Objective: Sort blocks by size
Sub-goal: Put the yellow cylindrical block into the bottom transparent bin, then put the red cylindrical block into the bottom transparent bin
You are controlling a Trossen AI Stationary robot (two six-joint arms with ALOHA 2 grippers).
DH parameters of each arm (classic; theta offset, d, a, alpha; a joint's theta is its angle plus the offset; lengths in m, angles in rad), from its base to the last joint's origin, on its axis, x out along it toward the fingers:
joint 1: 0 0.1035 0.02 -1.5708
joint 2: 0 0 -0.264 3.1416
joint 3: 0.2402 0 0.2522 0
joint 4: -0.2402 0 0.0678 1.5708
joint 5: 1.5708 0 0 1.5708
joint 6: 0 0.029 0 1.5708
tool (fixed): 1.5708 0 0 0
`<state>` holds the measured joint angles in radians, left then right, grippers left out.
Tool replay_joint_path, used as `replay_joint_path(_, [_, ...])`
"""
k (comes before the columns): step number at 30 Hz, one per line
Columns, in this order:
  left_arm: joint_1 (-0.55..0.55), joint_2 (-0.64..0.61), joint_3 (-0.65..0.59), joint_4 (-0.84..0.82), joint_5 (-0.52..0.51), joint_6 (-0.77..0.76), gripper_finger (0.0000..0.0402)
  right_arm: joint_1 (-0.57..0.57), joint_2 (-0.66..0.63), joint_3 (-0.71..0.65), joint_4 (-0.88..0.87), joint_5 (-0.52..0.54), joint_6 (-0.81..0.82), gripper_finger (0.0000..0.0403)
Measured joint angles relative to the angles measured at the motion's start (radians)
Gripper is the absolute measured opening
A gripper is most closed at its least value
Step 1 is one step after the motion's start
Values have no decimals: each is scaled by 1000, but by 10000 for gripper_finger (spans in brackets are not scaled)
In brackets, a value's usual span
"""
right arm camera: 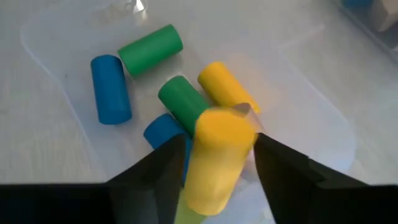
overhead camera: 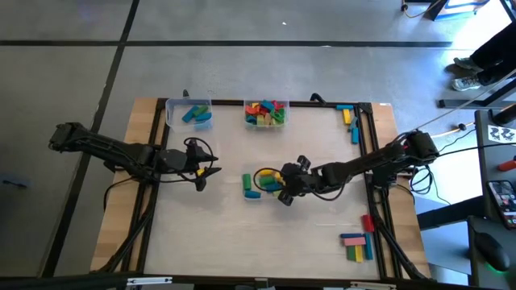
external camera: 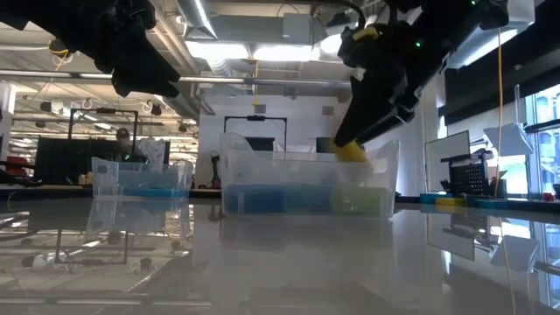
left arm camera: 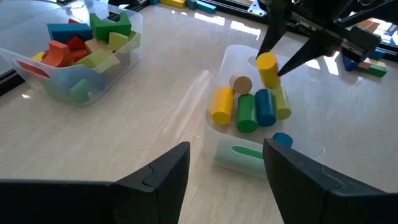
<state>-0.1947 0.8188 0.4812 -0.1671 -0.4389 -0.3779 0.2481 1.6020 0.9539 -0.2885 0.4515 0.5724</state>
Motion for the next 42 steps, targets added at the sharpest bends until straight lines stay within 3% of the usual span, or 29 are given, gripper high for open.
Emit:
replay_joint_path(9, [0,0,0,0,0,0,198,1,-7,0,-28,-126,-17,266])
replay_joint_path(19, [0,0,0,0,0,0,198,1,-103,1,-125,-260,72,271])
replay_joint_path(24, [0,0,0,0,0,0,198,15,-184,2,-236,-261,140,271])
replay_joint_path(32, [0,0,0,0,0,0,198,111,-287,2,-435,-216,353,271])
replay_joint_path(42, [0,0,0,0,0,-1,198,258,-293,2,-663,-284,673,271])
